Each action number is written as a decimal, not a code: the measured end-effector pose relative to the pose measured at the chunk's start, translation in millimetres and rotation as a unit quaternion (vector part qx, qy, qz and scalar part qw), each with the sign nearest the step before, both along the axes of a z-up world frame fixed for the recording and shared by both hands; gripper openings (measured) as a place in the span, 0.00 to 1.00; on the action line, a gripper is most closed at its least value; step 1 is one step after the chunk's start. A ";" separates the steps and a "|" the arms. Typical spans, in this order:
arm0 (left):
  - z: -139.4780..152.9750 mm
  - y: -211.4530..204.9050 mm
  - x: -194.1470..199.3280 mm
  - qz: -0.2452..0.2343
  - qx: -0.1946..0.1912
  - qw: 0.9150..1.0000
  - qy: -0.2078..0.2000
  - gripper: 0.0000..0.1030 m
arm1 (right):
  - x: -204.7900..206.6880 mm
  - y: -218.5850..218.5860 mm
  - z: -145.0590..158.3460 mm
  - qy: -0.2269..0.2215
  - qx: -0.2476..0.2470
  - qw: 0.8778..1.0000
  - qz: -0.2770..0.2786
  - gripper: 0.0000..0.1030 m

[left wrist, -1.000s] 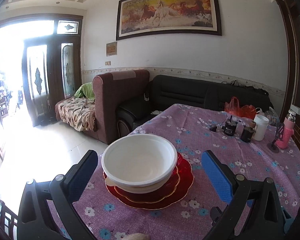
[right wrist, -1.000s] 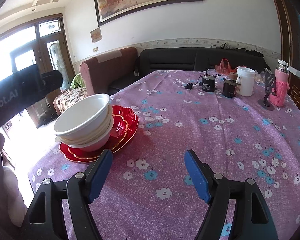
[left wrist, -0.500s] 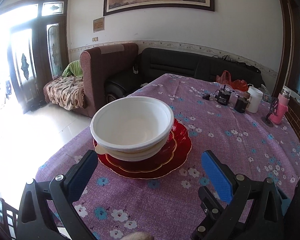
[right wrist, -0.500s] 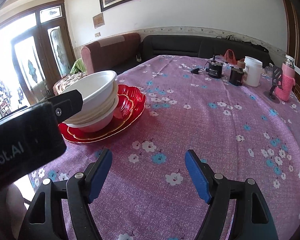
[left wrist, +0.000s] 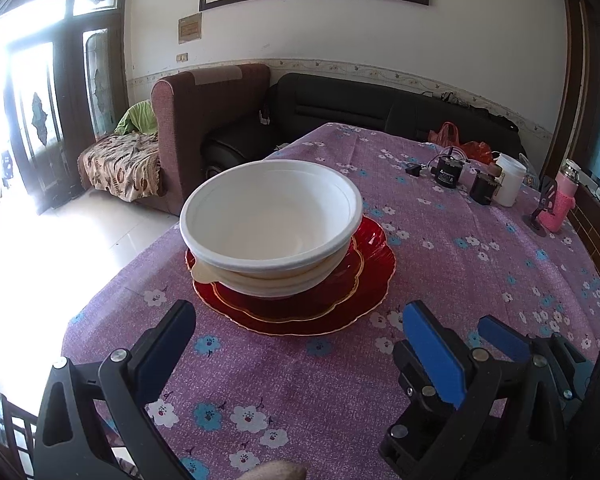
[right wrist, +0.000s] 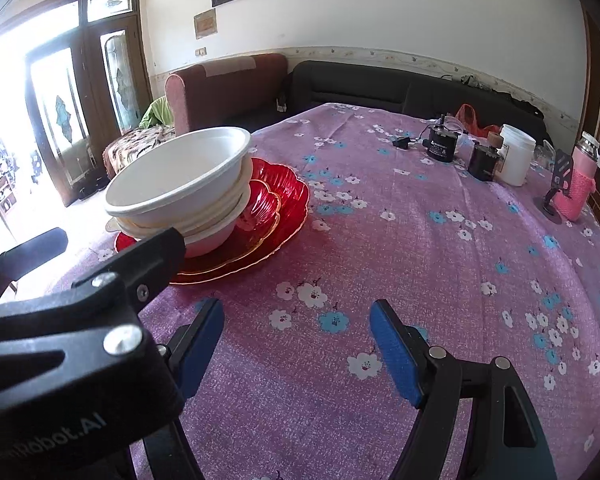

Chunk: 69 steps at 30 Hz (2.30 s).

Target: Organize plates and bowls

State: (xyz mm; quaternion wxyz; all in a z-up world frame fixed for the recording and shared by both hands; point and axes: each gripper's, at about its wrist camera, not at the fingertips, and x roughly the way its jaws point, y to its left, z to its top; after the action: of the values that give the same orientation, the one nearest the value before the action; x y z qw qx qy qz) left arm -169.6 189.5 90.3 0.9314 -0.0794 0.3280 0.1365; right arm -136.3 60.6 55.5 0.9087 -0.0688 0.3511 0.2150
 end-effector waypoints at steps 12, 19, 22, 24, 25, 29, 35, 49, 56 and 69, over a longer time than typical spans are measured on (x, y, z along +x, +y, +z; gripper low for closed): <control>-16.4 37.3 -2.0 0.026 -0.024 0.999 0.021 1.00 | 16.9 16.8 -7.8 0.045 0.004 0.999 -0.015 0.77; -12.6 84.2 -14.8 0.061 -0.055 0.997 0.012 1.00 | 12.0 23.0 5.4 0.015 -0.001 1.000 -0.021 0.77; -8.2 102.2 -22.2 0.077 -0.060 0.995 0.001 1.00 | 16.8 18.6 21.6 0.000 0.013 0.999 -0.040 0.77; -8.0 113.2 -24.0 0.088 -0.066 0.994 -0.002 1.00 | 26.0 17.1 35.6 -0.002 0.043 0.998 -0.041 0.77; -9.6 117.6 -23.6 0.091 -0.071 0.993 0.000 1.00 | 32.1 18.8 42.1 -0.001 0.056 0.998 -0.039 0.77; -21.8 130.8 -19.7 0.097 -0.103 0.990 0.017 1.00 | 59.3 42.7 55.5 0.014 0.066 0.998 -0.014 0.77; -26.7 140.5 -21.0 0.100 -0.127 0.987 0.022 1.00 | 92.0 89.3 43.1 0.039 0.004 0.999 -0.007 0.53; -30.5 138.1 -20.5 0.093 -0.131 0.987 0.024 1.00 | 105.8 66.0 42.3 0.074 0.105 0.992 -0.010 0.09; -29.4 133.8 -15.6 0.089 -0.130 0.987 0.029 1.00 | 101.1 69.9 40.9 0.076 0.098 0.992 0.002 0.12; -45.8 141.7 -4.5 0.093 -0.170 0.979 0.064 1.00 | 96.3 61.4 42.0 0.067 0.114 0.991 -0.005 0.57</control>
State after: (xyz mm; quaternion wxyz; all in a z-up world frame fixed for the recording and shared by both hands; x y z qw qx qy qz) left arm -174.1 331.2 44.4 0.8649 -0.2574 0.3963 0.1693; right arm -40.0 122.1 97.5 0.8862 0.0514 0.3846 0.2533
